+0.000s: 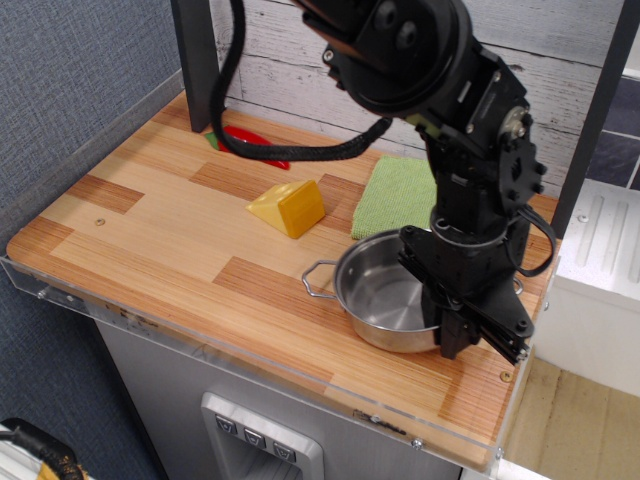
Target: Slide the silver pan in front of the green rag.
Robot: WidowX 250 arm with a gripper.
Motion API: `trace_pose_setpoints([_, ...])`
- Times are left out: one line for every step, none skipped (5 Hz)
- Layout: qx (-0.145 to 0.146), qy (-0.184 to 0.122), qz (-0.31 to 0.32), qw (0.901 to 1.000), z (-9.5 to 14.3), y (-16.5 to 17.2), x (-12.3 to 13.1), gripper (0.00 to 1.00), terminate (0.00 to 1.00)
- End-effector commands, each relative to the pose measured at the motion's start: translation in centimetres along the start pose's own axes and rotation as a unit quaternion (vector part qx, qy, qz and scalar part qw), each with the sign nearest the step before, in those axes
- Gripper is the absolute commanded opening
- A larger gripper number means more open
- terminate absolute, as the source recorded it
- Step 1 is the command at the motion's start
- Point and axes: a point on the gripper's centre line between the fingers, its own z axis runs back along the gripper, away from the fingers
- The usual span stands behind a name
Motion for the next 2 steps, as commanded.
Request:
trace_pose_setpoints([-0.015,0.002,-0.024,0.9996,0.46,-0.50,0.35,1.00,0.00])
trace_pose_setpoints([-0.024,0.000,-0.034,0.9991,0.47,-0.86,0.38,1.00,0.00])
